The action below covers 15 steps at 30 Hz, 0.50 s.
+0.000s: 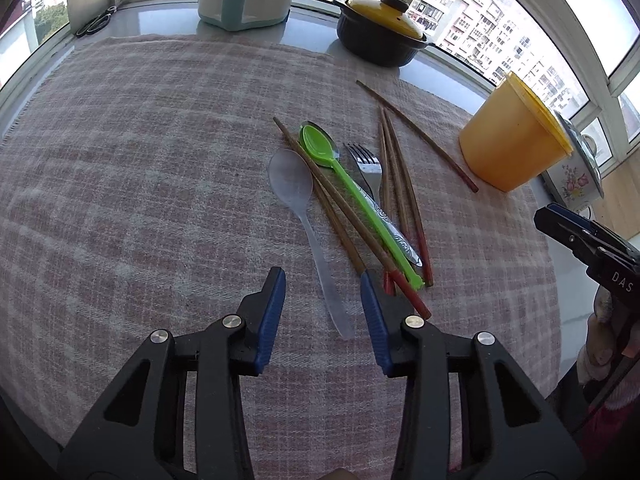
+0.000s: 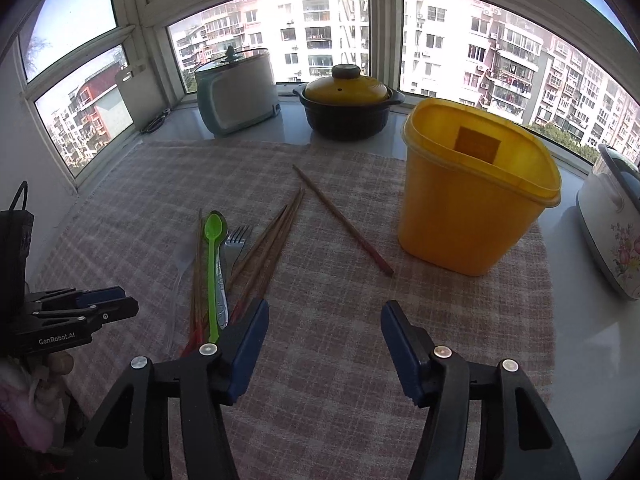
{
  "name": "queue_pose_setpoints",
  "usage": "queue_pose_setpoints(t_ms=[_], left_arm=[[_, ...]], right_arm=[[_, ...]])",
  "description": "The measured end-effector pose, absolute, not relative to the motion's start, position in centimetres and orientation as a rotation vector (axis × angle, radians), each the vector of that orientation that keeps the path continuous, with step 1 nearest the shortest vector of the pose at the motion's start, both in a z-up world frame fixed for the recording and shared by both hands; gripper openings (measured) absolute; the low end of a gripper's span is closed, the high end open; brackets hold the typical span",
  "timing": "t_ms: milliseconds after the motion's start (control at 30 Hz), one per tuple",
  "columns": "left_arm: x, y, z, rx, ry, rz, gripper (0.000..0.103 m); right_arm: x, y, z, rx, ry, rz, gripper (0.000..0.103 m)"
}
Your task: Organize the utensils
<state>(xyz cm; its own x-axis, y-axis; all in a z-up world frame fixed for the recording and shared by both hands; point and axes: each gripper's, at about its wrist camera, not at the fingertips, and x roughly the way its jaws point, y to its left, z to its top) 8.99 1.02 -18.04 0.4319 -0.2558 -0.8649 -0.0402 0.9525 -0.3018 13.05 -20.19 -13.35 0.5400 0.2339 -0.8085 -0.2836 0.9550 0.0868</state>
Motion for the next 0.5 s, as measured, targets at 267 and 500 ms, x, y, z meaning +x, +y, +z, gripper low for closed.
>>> queue_pose_setpoints(t_ms=[267, 500], left_arm=[[11.2, 0.7, -20.8, -0.347, 1.166, -0.058, 0.03], [12.8, 0.4, -21.9, -0.323, 1.183, -0.013, 0.03]], right_arm=[[16.3, -18.6, -15.6, -0.072, 1.052, 0.398, 0.045], [18.0, -16.5, -17.2, -0.09, 1.102, 0.444, 0.041]])
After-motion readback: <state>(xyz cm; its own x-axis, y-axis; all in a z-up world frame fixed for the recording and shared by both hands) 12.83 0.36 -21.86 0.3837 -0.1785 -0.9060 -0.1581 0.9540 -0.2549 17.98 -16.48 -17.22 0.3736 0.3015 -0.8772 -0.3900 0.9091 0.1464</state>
